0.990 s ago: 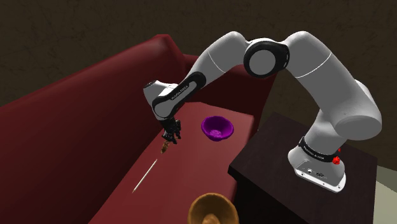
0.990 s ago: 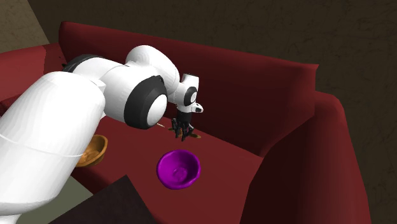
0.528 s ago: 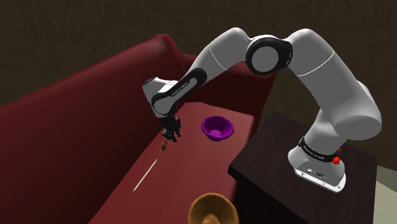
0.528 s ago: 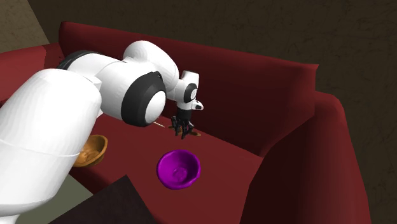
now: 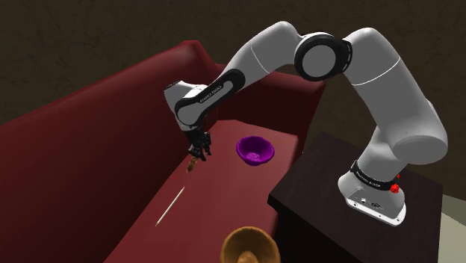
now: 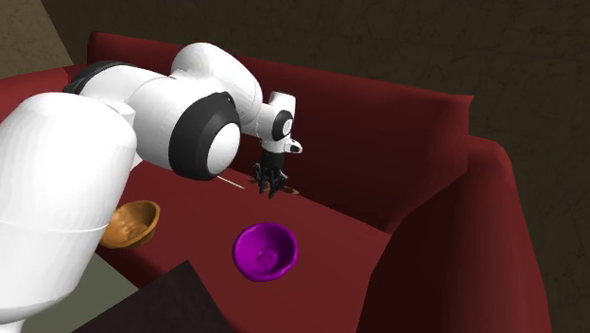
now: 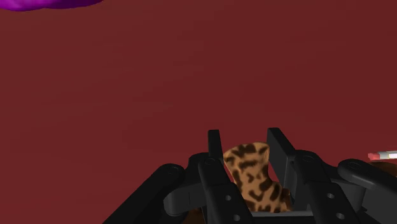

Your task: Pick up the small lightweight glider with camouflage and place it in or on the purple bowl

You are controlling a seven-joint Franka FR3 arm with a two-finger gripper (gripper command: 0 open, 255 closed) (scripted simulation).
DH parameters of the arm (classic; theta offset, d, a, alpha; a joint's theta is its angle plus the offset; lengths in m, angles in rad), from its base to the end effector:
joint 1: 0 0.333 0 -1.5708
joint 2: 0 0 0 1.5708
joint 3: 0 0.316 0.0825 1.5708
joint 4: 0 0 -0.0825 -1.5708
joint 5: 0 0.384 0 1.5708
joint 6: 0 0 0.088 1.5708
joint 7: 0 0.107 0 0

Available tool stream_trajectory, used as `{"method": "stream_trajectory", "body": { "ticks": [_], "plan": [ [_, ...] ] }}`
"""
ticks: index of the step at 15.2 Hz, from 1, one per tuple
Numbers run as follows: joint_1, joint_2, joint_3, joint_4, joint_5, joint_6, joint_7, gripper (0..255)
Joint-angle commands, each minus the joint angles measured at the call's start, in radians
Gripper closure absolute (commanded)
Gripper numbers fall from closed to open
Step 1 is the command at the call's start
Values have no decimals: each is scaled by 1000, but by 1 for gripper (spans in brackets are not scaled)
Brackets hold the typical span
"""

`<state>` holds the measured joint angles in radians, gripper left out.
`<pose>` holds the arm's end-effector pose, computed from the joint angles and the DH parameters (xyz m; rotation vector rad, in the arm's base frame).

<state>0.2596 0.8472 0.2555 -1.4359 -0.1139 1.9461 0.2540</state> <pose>0.6144 0.3074 0.1748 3.0533 0.4088 -0.5056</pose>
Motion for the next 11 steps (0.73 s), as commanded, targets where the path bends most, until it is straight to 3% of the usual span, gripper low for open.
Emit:
{"method": "stream_trajectory", "body": {
  "ticks": [1,11],
  "plan": [
    [-4,-22,3,-8,3,-14,-1,255],
    [-12,-103,15,-4,18,-98,-1,255]
  ]
}}
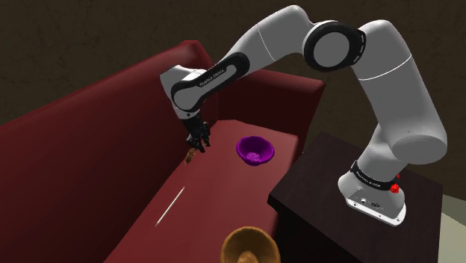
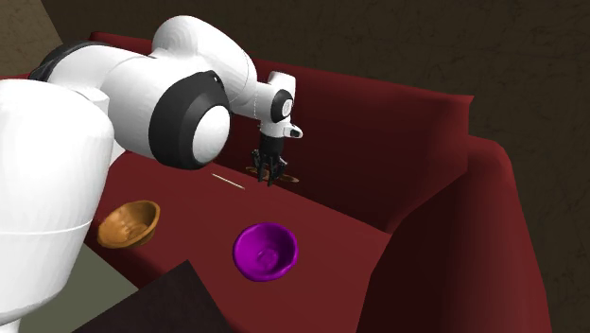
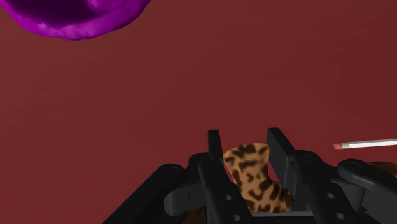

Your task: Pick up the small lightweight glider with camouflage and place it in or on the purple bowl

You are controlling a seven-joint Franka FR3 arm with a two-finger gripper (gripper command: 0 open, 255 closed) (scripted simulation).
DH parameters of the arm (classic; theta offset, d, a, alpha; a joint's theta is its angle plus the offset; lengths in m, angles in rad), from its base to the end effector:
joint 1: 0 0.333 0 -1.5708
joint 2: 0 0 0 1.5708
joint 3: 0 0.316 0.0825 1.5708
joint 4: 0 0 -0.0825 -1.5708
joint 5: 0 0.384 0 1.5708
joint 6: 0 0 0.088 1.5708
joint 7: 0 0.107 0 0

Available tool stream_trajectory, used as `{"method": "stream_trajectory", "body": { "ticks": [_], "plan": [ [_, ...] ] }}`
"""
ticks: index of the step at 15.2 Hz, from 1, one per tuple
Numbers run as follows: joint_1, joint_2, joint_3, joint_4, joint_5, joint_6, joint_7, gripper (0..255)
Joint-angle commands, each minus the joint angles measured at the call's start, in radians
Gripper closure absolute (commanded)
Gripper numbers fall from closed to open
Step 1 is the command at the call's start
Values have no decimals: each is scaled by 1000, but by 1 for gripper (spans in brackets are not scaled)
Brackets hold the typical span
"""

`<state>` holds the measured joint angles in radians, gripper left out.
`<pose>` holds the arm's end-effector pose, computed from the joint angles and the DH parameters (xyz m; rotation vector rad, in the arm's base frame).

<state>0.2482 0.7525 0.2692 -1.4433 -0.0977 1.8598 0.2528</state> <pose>0.6138 0.3062 0.2326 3.0534 0.4086 -0.5052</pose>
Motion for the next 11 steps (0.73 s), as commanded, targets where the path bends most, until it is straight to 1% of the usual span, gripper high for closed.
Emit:
{"method": "stream_trajectory", "body": {
  "ticks": [1,11],
  "plan": [
    [-1,-15,2,5,3,-20,0,255],
    [-6,-80,12,37,16,-116,0,255]
  ]
}}
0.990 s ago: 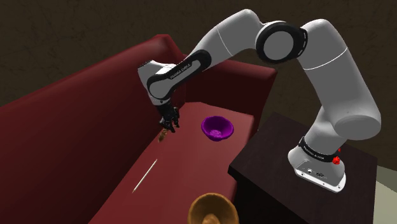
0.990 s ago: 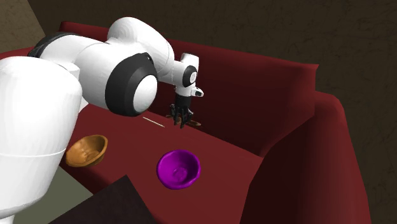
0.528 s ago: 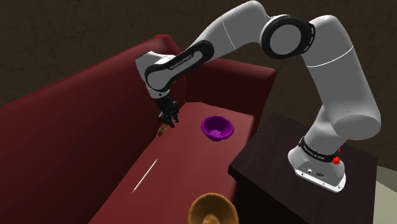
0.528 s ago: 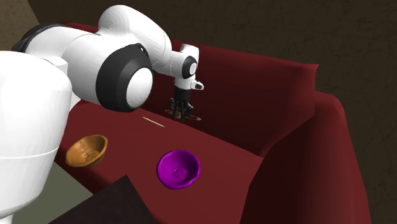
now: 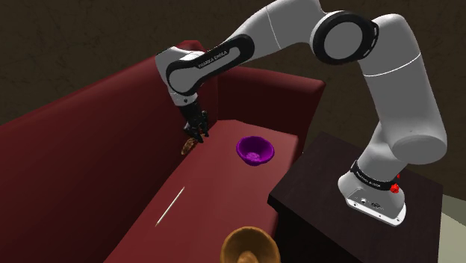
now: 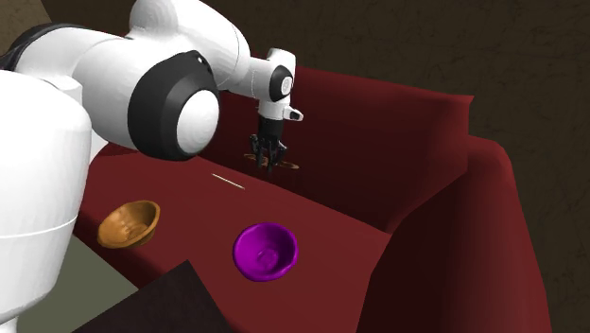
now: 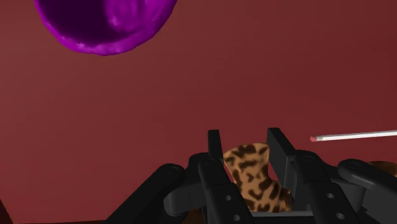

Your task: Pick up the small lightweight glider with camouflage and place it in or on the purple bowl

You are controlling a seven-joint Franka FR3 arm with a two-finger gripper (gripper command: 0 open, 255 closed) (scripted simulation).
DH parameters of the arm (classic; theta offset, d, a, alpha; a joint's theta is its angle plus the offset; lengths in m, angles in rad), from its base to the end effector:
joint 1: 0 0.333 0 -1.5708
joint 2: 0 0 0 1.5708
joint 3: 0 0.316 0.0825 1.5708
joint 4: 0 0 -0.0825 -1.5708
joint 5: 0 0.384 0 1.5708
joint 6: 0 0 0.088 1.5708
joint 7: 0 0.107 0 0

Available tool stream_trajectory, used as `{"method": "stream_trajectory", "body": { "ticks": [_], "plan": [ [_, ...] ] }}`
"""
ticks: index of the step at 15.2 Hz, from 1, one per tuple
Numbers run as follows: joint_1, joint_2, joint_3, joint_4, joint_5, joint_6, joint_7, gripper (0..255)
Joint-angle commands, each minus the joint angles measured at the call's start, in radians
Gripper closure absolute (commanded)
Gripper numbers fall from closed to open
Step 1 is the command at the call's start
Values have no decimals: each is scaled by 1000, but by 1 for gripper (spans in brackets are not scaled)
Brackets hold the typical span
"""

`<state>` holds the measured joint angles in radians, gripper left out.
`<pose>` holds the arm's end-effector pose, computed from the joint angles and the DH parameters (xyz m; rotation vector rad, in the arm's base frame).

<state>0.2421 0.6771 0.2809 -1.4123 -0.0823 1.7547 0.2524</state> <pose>0.6135 0.3063 0.2919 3.0533 0.4092 -0.5052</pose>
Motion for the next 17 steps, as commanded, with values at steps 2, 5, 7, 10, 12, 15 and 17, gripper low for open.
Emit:
{"method": "stream_trajectory", "body": {
  "ticks": [2,5,7,10,12,15,17],
  "plan": [
    [-16,-52,3,-63,8,10,-8,255],
    [-61,-174,8,-256,26,81,-38,255],
    [-88,-250,9,-369,39,120,-62,255],
    [-125,-357,7,-524,59,169,-101,255],
    [-147,-426,3,-619,72,197,-131,255],
    [-176,-528,-7,-751,90,230,-179,255],
    [-193,-594,-16,-834,101,248,-213,255]
  ]
}}
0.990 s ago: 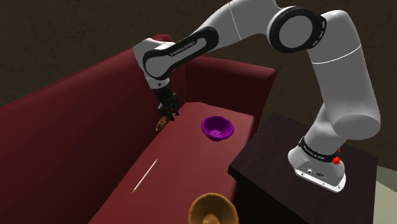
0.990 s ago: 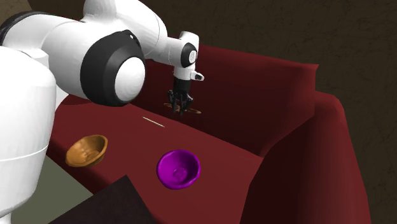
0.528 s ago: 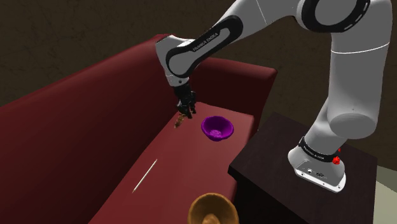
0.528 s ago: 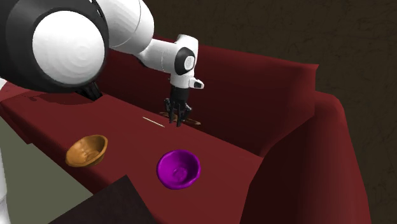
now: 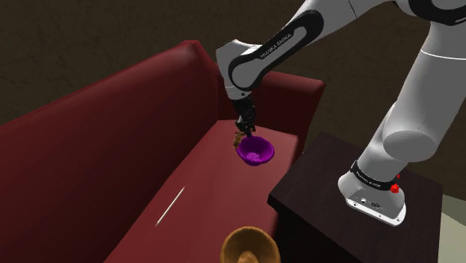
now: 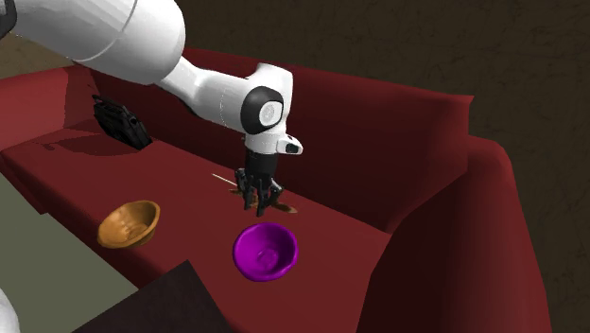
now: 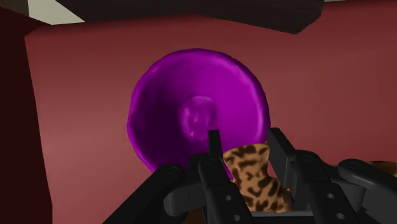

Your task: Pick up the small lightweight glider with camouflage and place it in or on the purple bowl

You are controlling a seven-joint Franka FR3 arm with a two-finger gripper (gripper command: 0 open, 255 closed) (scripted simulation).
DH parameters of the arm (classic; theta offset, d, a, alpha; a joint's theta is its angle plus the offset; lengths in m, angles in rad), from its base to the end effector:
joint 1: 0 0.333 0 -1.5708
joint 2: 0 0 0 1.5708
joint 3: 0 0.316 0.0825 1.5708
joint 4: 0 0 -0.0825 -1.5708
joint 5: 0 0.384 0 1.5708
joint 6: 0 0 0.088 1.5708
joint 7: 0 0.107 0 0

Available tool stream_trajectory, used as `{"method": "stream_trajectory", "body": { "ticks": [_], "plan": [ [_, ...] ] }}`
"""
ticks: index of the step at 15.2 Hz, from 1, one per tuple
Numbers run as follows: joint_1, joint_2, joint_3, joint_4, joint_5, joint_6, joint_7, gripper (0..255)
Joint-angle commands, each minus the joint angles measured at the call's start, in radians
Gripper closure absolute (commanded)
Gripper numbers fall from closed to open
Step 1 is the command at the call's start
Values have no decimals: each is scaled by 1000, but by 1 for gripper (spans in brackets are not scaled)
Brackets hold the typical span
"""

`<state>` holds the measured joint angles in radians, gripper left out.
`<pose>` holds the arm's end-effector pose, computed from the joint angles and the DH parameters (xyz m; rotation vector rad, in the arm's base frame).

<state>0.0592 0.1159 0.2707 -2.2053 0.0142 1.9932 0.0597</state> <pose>0.4771 0.1642 0.3083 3.0525 0.4078 -0.5066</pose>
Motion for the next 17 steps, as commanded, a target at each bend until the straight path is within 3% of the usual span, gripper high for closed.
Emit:
{"method": "stream_trajectory", "body": {
  "ticks": [1,3,17],
  "plan": [
    [-18,-66,-11,-81,10,17,-38,255],
    [-32,-125,-23,-150,17,28,-70,255],
    [-28,27,-28,-192,-24,218,-41,255]
  ]
}}
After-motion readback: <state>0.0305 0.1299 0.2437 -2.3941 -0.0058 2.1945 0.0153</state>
